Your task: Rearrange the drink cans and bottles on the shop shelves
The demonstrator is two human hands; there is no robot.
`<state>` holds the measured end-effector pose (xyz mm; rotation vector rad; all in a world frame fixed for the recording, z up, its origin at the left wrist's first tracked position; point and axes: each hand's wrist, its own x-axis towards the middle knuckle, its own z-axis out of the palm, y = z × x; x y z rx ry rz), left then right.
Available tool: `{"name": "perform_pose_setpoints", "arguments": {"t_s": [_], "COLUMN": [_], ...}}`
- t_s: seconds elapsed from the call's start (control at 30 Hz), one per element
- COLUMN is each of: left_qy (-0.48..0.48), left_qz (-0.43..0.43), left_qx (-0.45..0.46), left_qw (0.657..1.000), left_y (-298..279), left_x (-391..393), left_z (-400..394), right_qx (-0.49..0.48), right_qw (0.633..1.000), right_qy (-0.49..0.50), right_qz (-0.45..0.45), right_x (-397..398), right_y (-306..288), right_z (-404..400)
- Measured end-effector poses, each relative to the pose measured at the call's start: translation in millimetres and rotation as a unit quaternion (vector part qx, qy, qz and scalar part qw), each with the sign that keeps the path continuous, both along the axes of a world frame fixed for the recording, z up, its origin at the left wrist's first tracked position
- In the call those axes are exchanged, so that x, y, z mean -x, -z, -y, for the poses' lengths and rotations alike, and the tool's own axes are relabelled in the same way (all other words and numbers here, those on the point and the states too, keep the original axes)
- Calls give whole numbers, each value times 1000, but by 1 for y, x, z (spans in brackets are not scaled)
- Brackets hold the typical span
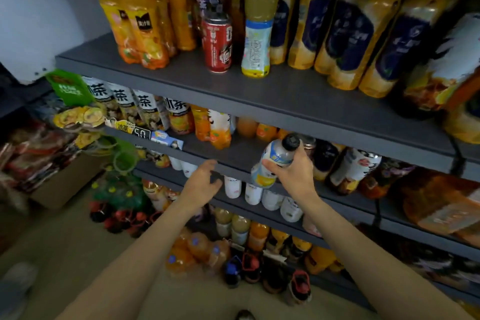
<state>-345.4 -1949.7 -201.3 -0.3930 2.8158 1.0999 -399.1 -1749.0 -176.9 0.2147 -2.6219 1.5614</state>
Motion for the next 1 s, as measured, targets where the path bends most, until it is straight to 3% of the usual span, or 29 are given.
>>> {"name": "perform_pose_setpoints", "arguments": {"t_s": [0.27, 0.5, 0.63, 0.73, 0.87, 1.0], "left_qy": [-60, -137, -109, -92, -106, -98], "left_qz": [-32, -90, -136, -175, -205, -228], "left_qx": [-9, -86, -94, -100, -73, -74], "left_qw": [998, 983, 980, 975, 970, 966], "left_y": [22, 53, 71, 85, 89, 89], "left_x": [50, 100, 145, 173, 176, 159], "left_z": [41, 88, 107, 107, 106, 126], "right_qx": [25, -2, -11, -34, -2, -11], "right_qw": [996, 993, 989, 976, 949, 929], "right_qy": [87, 110, 140, 211, 311, 362], "right_qz": [-20, -48, 48, 34, 48, -73], "right_x": [63, 89, 82, 88, 107, 69], "right_y": [28, 44, 103, 131, 119, 109], "right_z": [74, 119, 117, 123, 139, 170]}}
